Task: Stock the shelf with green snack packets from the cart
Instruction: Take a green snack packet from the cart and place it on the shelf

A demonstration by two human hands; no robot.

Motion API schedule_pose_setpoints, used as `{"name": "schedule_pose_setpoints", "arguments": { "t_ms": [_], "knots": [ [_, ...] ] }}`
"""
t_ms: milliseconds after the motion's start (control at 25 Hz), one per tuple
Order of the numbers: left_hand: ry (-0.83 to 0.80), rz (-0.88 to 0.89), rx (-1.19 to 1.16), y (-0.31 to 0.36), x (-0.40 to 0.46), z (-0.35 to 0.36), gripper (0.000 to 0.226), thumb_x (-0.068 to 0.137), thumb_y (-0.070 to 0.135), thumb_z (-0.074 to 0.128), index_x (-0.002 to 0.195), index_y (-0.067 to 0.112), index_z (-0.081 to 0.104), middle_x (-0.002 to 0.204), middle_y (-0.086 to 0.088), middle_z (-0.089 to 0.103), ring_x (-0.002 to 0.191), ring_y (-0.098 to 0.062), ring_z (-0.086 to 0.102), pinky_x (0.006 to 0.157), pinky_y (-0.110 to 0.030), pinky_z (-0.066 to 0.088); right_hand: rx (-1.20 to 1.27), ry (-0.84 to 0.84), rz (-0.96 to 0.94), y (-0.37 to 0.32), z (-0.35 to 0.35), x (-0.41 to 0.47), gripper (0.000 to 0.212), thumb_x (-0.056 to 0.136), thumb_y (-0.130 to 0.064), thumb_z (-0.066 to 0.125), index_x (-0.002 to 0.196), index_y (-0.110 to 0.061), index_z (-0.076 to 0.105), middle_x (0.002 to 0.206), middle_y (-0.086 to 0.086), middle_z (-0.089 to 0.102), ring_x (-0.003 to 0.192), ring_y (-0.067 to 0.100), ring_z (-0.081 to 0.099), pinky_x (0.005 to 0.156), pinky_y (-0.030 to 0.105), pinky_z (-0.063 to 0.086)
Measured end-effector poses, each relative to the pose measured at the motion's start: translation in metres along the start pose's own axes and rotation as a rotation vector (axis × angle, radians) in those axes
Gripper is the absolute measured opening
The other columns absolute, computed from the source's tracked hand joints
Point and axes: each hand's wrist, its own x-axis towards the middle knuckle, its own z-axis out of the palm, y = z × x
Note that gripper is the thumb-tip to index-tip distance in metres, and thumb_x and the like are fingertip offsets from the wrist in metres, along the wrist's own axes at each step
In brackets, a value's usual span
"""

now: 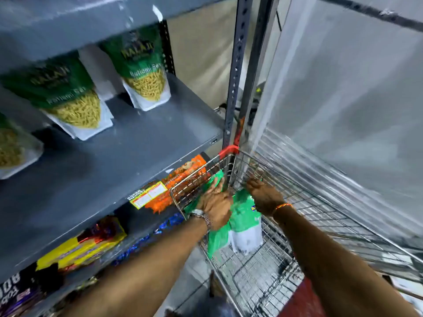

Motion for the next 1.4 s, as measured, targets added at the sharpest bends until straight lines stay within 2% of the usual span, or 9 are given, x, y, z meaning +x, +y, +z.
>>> {"name": "schedule_pose_setpoints", "arguments": {
  "t_ms": [120,280,520,640,760,960,1080,1240,1400],
  "knots": [
    [-0.221,0.051,0.132,0.010,0.012,0.012,0.045,0.098,0.042,0.043,0.131,0.018,0.063,0.158,-0.012,0.043,0.156,-0.040,0.005,0.123,-0.056,-0.016,0.055,-0.069,0.016,0.007,0.011,0.005,0.069,0.088,-0.006,0.058,0.153,-0.014,0.037,0.156,0.012,0.043,0.141,0.033,0.045,0.114,0.041,0.043],
    [-0.313,0.018,0.130,0.027,0.009,0.016,0.039,0.101,0.036,0.043,0.122,0.017,0.069,0.140,-0.004,0.062,0.150,-0.027,0.031,0.126,-0.052,-0.005,0.112,-0.054,0.041,0.017,0.014,-0.003,0.032,0.099,-0.021,0.054,0.123,-0.005,0.065,0.125,0.019,0.066,0.120,0.034,0.062,0.100,0.041,0.050],
    [-0.145,-0.104,-0.180,0.036,-0.023,0.006,0.026,0.093,0.027,0.060,0.114,0.022,0.074,0.117,0.004,0.072,0.125,-0.015,0.053,0.118,-0.038,0.016,0.015,-0.023,0.070,0.036,-0.015,-0.051,0.020,0.093,-0.029,0.056,0.105,-0.029,0.073,0.109,0.001,0.068,0.111,0.023,0.058,0.088,0.035,0.045],
    [0.167,-0.096,-0.307,0.020,-0.051,-0.035,0.025,0.087,0.030,0.065,0.107,0.039,0.075,0.103,0.015,0.075,0.108,-0.005,0.058,0.096,-0.032,0.021,0.290,0.108,-0.015,0.034,-0.067,-0.075,0.009,0.090,-0.015,0.065,0.085,-0.019,0.071,0.086,-0.002,0.067,0.088,0.022,0.063,0.084,0.039,0.053],
    [0.545,-0.126,-0.485,-0.006,-0.077,-0.091,0.020,0.077,0.028,0.068,0.091,0.040,0.074,0.083,0.016,0.078,0.086,-0.006,0.069,0.084,-0.028,0.033,0.505,0.460,-0.094,0.019,-0.141,-0.075,0.011,0.084,-0.010,0.071,0.084,-0.021,0.069,0.075,-0.004,0.070,0.072,0.004,0.062,0.069,0.022,0.051],
    [1.012,-0.334,-1.203,-0.071,-0.098,-0.167,0.044,0.077,-0.012,0.072,0.059,0.027,0.071,0.063,0.014,0.075,0.062,0.000,0.072,0.062,-0.021,0.058,0.981,0.766,-0.171,-0.043,-0.248,-0.028,0.012,0.084,-0.021,0.071,0.078,-0.031,0.073,0.069,-0.014,0.071,0.060,-0.003,0.059,0.055,0.019,0.056],
    [1.147,-0.364,-1.273,-0.107,-0.102,-0.193,0.047,0.077,-0.021,0.067,0.059,0.022,0.068,0.061,0.020,0.074,0.065,0.007,0.072,0.066,-0.010,0.054,1.097,0.829,-0.228,-0.077,-0.284,0.012,0.021,0.086,-0.013,0.072,0.073,-0.030,0.074,0.069,-0.010,0.070,0.062,0.000,0.061,0.057,0.017,0.055],
    [1.236,-0.460,-1.298,-0.146,-0.093,-0.210,0.038,0.081,-0.021,0.062,0.066,0.013,0.071,0.065,0.014,0.075,0.066,0.006,0.072,0.073,-0.016,0.057,1.154,0.929,-0.237,-0.105,-0.299,0.057,0.021,0.086,-0.013,0.072,0.075,-0.031,0.072,0.077,-0.006,0.071,0.067,0.002,0.064,0.066,0.036,0.060],
    [1.292,-0.470,-1.448,-0.168,-0.076,-0.221,0.028,0.083,-0.019,0.064,0.077,0.008,0.068,0.065,0.014,0.073,0.062,0.009,0.067,0.078,-0.016,0.056,1.161,0.926,-0.214,-0.114,-0.307,0.095,0.023,0.085,-0.024,0.076,0.105,-0.026,0.066,0.096,0.000,0.072,0.083,0.011,0.066,0.078,0.038,0.061]
  ]
}}
